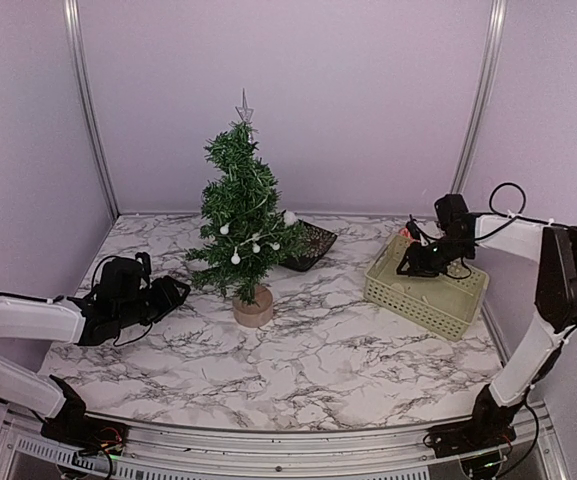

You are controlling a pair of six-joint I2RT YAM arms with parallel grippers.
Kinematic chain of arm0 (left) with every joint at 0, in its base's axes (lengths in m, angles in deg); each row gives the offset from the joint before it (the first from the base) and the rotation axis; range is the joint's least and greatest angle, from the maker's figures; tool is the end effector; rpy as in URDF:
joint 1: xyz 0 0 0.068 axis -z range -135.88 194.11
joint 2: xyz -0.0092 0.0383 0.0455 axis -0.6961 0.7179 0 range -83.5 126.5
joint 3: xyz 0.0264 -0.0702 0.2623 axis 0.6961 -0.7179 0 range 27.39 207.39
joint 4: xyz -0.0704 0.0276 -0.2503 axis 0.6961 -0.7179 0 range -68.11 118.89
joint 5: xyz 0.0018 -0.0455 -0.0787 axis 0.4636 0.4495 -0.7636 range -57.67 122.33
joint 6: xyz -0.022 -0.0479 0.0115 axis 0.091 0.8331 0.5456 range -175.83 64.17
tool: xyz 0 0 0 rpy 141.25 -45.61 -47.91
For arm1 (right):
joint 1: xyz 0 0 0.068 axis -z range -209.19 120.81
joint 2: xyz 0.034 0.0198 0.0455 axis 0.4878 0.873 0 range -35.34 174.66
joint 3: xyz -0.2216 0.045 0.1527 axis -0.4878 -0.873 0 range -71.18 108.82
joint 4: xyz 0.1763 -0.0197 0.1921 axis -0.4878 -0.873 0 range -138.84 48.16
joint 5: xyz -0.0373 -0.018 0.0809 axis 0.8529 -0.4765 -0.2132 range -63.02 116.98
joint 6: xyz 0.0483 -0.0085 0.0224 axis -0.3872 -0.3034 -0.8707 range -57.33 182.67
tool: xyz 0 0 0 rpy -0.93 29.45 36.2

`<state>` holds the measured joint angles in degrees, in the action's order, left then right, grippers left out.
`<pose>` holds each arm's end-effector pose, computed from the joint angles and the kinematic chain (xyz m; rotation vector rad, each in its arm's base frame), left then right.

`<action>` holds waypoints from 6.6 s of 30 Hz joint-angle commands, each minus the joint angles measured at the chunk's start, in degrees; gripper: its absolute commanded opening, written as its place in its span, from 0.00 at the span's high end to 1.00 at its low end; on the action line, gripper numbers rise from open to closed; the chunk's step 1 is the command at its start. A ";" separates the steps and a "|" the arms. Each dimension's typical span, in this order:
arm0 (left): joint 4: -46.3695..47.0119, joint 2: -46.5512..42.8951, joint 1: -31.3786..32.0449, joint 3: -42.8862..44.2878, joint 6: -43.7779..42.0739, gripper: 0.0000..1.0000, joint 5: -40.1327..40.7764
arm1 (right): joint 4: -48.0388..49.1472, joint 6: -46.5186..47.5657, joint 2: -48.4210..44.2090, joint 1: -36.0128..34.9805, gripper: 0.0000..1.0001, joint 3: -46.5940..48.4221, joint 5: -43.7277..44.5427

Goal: Decorate the small christmas tree

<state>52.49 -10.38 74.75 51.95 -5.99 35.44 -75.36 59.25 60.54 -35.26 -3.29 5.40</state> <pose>0.2160 -0.1256 0.1759 -0.3876 2.0723 -0.8244 0.3394 0.0492 0.2200 -0.1875 2.6213 0.5538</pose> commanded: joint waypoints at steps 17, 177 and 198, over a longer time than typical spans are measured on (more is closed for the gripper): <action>-5.00 0.11 -1.10 4.09 -3.77 0.43 0.66 | 0.84 6.13 13.18 -7.91 0.66 4.12 23.11; 1.54 -6.11 32.74 7.44 -33.99 1.00 14.97 | 22.79 -5.41 -3.37 -52.37 1.00 4.28 10.02; -4.23 -1.96 31.68 11.49 -33.85 1.00 21.56 | 21.03 -4.70 2.51 -50.71 1.00 9.09 10.34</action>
<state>51.70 -13.31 106.88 61.41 -39.40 54.28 -53.48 54.36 61.06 -86.43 2.90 15.56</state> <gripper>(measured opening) 0.004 0.007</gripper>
